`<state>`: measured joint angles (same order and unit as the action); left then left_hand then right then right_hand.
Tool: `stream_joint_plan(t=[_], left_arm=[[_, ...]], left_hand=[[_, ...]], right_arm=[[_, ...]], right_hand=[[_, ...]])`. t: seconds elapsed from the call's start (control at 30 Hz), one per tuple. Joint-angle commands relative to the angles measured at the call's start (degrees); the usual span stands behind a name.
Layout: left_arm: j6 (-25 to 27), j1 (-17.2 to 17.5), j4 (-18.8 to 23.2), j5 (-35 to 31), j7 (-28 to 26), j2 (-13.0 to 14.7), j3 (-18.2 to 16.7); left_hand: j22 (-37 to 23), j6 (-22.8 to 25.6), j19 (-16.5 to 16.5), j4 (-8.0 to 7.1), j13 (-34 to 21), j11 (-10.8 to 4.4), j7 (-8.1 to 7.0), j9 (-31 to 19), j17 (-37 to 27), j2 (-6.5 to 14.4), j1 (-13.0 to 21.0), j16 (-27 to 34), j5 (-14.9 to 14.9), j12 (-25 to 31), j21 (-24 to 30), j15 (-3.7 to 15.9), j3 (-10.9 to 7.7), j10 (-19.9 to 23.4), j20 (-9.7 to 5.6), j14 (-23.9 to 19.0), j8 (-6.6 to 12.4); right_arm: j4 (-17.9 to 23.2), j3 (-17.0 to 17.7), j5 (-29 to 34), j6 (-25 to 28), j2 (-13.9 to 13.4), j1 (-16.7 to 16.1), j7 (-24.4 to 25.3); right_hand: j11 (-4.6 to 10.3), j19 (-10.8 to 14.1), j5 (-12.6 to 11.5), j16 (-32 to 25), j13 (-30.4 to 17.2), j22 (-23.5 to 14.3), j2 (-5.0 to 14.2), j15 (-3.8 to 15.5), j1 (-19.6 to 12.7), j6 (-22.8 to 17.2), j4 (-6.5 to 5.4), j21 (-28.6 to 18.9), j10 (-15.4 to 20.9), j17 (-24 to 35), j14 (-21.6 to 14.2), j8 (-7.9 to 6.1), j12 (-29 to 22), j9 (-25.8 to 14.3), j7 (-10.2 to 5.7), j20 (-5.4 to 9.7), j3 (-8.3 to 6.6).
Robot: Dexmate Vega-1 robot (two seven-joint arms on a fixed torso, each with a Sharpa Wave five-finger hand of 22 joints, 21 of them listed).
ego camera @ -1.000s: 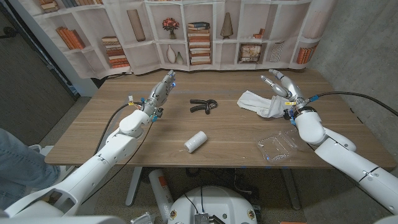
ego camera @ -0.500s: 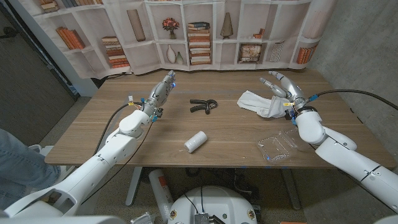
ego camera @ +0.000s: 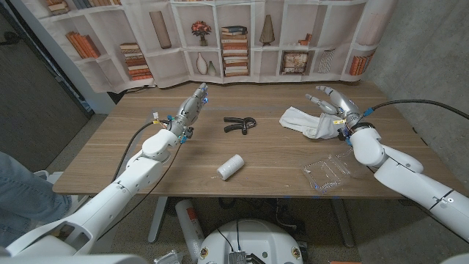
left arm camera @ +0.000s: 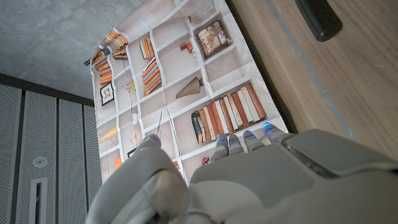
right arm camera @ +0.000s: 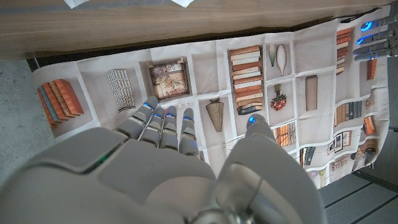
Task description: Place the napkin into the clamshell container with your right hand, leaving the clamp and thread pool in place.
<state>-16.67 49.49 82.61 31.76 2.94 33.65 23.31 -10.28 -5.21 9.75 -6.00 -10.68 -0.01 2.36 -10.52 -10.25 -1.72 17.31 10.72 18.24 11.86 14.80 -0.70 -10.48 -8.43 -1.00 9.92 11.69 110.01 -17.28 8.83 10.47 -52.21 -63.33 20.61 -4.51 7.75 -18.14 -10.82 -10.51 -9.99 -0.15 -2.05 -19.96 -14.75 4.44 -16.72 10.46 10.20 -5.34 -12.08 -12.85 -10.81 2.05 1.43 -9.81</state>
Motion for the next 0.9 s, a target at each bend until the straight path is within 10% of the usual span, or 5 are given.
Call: stream_joint_plan(t=[0.03, 0.9], left_arm=[[0.54, -0.66, -0.45, -0.39, -0.15, -0.42, 0.53], [1.93, -2.29, -1.62, -1.03, 0.3, -1.41, 2.06]], left_hand=[[-0.09, 0.16, 6.09, 0.11, -0.1, -0.23, -0.22, -0.28, -0.15, 0.19, 0.46, 0.01, 0.19, -0.11, -0.43, 0.17, 0.23, -0.06, 0.38, 1.6, -0.14], [-0.15, 0.18, 6.51, 0.06, -0.1, -0.21, -0.32, -0.29, -0.16, 0.36, 0.46, 0.0, 0.16, -0.1, -0.99, 0.14, 0.55, 0.02, 0.55, 1.73, -0.2]], right_arm=[[0.16, -0.37, -1.71, 1.74, -2.17, 0.85, -3.09], [1.32, -3.2, -1.35, 5.98, -6.67, 2.96, -8.46]], right_hand=[[-0.02, 0.58, 0.26, -0.17, -0.22, -0.23, -0.14, 0.21, -0.58, -0.54, 0.44, 0.17, 0.78, 0.14, -0.63, -0.16, -0.33, -0.06, 0.2, 0.2, -0.07], [-0.29, 1.08, 0.3, -0.1, -0.25, -0.25, -0.38, 0.01, -0.41, 1.03, 0.56, 0.75, 0.54, 0.21, -0.86, 0.68, -0.06, -0.07, 0.77, 0.04, 0.25]])
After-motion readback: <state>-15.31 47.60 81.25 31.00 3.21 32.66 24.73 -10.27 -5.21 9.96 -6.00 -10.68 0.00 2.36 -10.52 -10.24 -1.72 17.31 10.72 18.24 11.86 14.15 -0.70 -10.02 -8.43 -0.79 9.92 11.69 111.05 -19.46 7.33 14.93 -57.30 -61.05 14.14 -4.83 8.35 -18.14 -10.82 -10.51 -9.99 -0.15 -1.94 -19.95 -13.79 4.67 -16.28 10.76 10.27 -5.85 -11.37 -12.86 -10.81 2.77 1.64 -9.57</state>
